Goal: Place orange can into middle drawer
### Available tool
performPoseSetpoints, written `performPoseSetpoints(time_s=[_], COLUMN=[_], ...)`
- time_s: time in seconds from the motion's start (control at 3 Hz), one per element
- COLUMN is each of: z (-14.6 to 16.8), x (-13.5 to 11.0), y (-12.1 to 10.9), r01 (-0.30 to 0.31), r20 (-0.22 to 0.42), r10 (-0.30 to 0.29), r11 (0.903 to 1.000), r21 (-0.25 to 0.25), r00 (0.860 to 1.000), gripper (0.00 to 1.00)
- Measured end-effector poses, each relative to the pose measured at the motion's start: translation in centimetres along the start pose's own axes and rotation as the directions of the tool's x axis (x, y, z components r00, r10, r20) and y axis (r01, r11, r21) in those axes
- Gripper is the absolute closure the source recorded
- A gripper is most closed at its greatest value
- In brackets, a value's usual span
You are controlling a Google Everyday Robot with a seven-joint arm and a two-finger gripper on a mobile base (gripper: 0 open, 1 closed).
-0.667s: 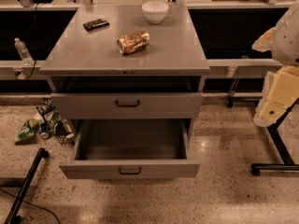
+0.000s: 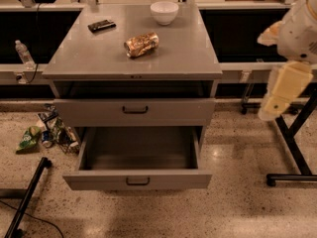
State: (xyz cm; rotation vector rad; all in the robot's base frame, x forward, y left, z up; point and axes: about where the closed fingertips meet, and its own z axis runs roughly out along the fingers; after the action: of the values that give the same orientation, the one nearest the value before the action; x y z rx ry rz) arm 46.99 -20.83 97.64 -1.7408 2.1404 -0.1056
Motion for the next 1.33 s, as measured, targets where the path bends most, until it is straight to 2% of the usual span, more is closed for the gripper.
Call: performPoseSetpoints(time_s=[0.33,0.67,1.0,1.33], z=[3.3,7.6,12.1,11.5], x=[-2.6,-4.1,-7.0,-7.8], y=[-7.8,-12.7,-16.0,-17.9], r01=[0.133,0.221,0.303,0.298], r20=[0.093,0.135,0.148,0.157], r10=[-0.135,-0.22,-0.292,-0.293], r11=[0.9905,0.9752,0.9512,0.9546], r21=[0.035,0.003,-0.058,-0.008], r00=[0.986,0.966,0.945,0.943], gripper=[0.0,0.0,0.0,0.0])
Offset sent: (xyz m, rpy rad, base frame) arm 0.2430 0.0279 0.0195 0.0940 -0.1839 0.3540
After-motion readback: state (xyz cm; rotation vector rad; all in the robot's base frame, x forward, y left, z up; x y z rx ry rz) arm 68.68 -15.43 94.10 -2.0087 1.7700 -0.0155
